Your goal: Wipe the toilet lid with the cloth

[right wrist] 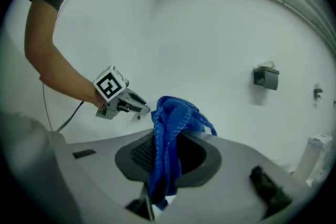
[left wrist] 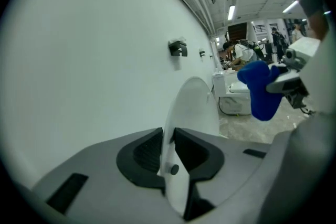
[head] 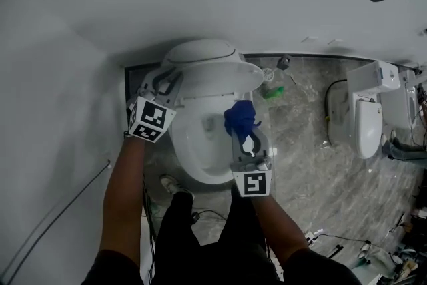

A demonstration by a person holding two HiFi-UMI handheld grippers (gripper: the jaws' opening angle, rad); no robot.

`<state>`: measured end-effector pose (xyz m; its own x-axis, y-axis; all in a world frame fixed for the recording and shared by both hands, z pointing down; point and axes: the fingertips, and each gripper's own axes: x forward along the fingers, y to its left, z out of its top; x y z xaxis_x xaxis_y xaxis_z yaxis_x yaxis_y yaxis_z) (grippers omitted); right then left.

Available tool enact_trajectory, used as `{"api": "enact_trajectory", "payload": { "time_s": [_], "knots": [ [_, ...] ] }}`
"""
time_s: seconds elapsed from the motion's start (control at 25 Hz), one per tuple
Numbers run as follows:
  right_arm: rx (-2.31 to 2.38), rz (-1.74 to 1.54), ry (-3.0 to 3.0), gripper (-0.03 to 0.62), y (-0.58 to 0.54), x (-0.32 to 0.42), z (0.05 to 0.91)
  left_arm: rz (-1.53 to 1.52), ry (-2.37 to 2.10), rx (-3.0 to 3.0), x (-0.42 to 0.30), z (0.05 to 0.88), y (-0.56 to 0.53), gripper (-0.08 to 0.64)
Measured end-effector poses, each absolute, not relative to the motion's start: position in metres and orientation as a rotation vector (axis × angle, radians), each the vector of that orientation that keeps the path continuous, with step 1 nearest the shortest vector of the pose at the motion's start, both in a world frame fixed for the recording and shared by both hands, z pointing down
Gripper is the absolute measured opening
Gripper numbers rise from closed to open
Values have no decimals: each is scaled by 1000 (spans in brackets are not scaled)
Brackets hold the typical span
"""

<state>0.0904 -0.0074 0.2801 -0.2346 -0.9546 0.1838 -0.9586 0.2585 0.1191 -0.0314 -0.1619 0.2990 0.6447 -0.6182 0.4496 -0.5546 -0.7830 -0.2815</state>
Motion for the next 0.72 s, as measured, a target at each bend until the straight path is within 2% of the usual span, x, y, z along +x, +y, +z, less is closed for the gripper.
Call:
{"api": "enact_trajectory", "payload": {
  "time_s": [0.24,0.4,0.72],
  "knots": [
    [1997,182,-2199,67,54,85,256,-816,791,-2740,-32,295,-113,58],
    [2093,322,-2102,67,95,107,260,-844,692,-2731,-31,301,-66,48],
    [2090,363,-2054,67,128,156,260,-926,665,-2678,-34,316,4,48]
  ]
}}
